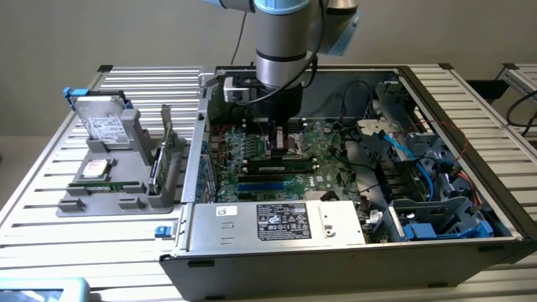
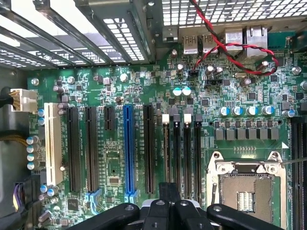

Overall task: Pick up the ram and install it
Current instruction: 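Press down the ram until it locks into place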

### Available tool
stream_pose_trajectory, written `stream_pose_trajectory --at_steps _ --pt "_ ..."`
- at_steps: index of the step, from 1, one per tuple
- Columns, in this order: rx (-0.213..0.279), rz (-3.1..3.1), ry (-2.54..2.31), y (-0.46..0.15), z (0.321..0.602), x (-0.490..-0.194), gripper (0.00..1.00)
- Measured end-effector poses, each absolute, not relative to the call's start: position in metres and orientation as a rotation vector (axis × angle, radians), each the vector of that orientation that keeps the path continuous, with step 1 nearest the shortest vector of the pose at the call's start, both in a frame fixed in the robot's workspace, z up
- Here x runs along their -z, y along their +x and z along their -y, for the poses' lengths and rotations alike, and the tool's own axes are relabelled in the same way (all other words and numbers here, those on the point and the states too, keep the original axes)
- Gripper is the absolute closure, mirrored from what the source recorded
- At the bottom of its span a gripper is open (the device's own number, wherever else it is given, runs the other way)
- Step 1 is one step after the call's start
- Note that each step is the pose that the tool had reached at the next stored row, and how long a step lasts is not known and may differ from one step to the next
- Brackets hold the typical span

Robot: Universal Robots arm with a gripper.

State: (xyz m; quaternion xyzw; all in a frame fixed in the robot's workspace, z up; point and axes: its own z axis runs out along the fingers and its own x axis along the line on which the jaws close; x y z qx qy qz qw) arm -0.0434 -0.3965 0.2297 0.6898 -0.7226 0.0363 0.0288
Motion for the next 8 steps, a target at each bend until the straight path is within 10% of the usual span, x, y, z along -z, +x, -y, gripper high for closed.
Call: stream_pose_trajectory --at_steps 8 --pt "-0.112 2.230 2.128 -0.0442 0.3965 -0.2247 0.89"
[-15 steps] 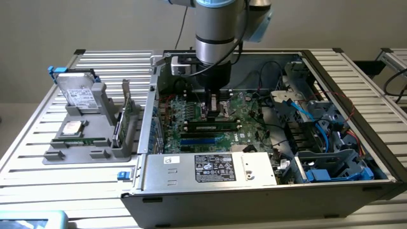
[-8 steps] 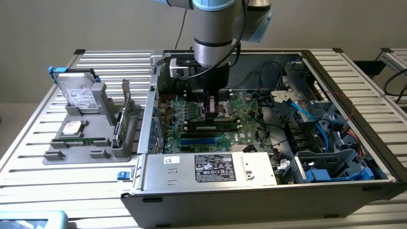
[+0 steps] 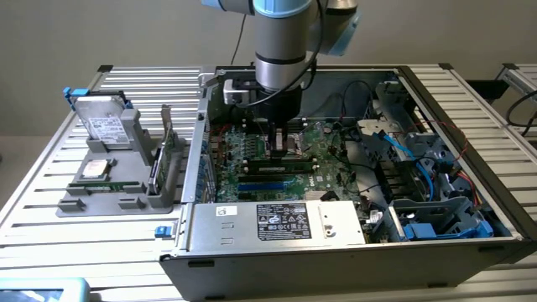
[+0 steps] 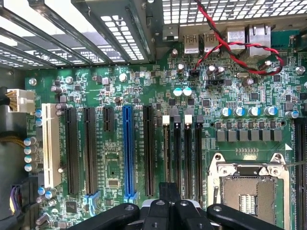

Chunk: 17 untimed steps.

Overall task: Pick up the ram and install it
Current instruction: 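Press down the ram until it locks into place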

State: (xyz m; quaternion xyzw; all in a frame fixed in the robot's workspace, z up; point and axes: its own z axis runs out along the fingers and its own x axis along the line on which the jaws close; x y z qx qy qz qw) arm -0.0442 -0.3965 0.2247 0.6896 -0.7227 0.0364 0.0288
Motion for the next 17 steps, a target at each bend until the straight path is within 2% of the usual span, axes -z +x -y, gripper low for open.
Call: stream_pose_trajectory --at_steps 9,17 --pt "-0.112 2.230 2.128 -0.038 0.397 -0.240 0.89" --pt "-0.112 2.229 2.128 -0.029 0.397 -0.241 0.89"
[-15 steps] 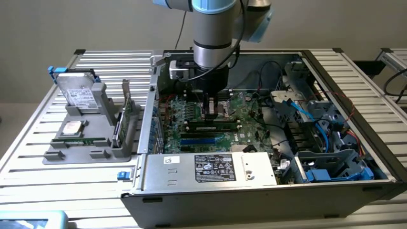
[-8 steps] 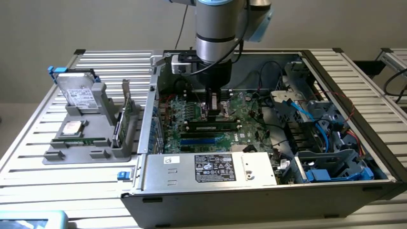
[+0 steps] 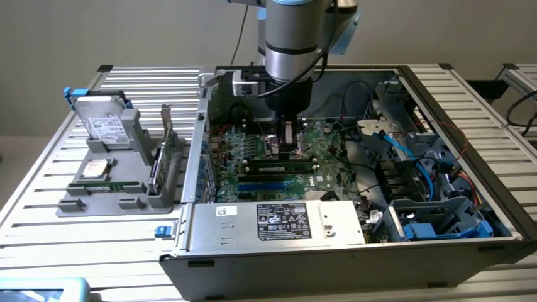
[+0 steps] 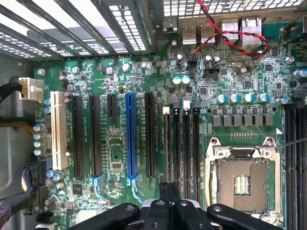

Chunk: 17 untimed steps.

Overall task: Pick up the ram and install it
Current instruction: 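Press down the ram until it locks into place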

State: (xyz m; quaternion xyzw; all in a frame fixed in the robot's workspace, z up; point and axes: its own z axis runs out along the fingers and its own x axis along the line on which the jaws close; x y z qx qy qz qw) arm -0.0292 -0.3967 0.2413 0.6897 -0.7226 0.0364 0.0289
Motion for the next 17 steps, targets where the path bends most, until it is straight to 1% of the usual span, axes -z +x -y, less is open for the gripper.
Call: stream_pose_trajectory --at_steps 9,17 --pt "-0.111 2.231 2.124 -0.0292 0.3969 -0.2413 0.89" --pt "-0.105 2.342 1.997 -0.0292 0.3969 -0.2412 0.89"
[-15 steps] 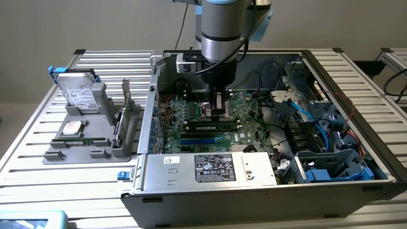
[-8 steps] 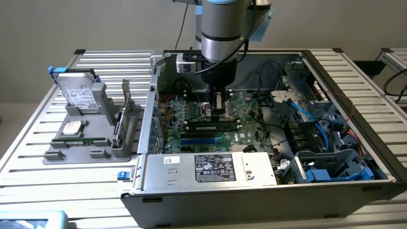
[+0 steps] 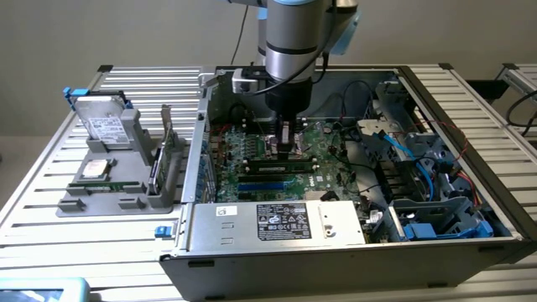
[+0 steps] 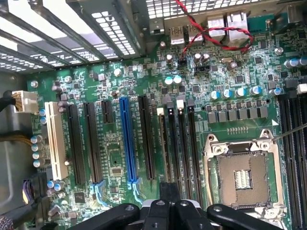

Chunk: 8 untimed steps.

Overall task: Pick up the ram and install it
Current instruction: 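Press down the ram until it locks into place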

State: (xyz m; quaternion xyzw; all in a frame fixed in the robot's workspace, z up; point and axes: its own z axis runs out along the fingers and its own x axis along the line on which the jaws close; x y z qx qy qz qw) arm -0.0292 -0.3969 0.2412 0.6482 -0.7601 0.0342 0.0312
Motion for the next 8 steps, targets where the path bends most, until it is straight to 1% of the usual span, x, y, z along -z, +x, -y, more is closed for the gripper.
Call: stream_pose_trajectory --at_steps 8 --pt "-0.100 2.450 1.856 -0.0292 0.3969 -0.2413 0.89"
